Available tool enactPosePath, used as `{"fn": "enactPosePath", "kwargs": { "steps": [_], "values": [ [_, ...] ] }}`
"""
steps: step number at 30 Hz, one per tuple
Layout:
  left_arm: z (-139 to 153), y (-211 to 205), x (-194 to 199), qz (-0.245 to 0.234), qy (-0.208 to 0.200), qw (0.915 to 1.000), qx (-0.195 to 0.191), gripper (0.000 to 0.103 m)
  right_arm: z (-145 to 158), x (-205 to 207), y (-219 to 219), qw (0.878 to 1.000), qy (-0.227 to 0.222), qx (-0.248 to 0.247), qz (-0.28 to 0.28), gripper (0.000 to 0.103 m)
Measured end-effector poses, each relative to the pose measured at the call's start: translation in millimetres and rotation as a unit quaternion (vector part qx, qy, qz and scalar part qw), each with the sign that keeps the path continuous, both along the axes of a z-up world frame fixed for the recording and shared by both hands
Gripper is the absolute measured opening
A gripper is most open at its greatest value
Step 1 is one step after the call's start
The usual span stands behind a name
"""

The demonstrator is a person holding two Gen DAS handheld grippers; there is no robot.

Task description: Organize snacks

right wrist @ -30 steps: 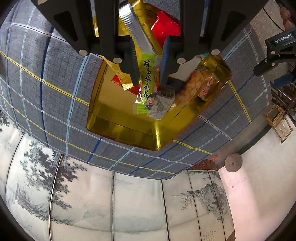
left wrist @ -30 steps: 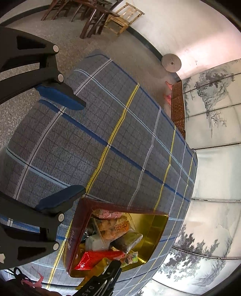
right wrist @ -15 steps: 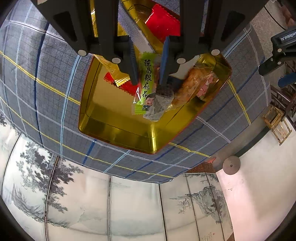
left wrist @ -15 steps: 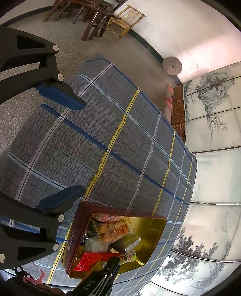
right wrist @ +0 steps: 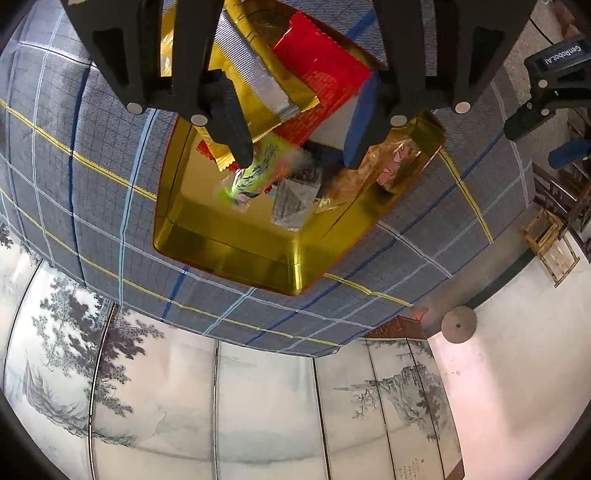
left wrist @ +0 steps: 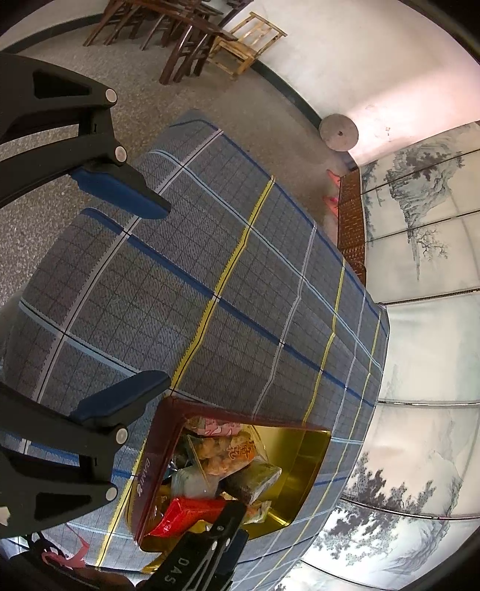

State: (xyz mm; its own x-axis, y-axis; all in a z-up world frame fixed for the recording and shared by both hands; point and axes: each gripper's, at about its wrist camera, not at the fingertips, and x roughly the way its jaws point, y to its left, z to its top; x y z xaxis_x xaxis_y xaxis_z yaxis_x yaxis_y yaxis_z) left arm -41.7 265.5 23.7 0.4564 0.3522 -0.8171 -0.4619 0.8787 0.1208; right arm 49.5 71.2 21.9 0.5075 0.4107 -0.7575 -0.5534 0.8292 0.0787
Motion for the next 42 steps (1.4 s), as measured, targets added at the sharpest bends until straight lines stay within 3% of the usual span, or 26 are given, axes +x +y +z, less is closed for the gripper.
{"fn": "enactPosePath", "kwargs": {
  "steps": [20,30,34,42],
  "values": [
    [9.5,-18.6,1.5,-0.018,-0.006,0.9998,0.009,0.082,27.4,-16.0,-18.4,0.999,-0.031,0.008,-0.006,0.065],
    [7.8,-32.5,5.4,-0.033,-0.003,0.9994,0.005,0.082,31.9,-29.0,-43.9,0.999,-0.023,0.009,-0.021,0.066],
    [6.9,-38.9,6.3,-0.040,-0.002,0.9992,0.004,0.082,34.7,-35.3,-53.0,0.999,-0.029,0.012,-0.028,0.078],
    [8.9,-51.2,7.3,-0.049,-0.001,0.9988,0.003,0.084,36.0,-49.1,-71.5,0.999,-0.035,0.009,-0.031,0.085]
  ]
}}
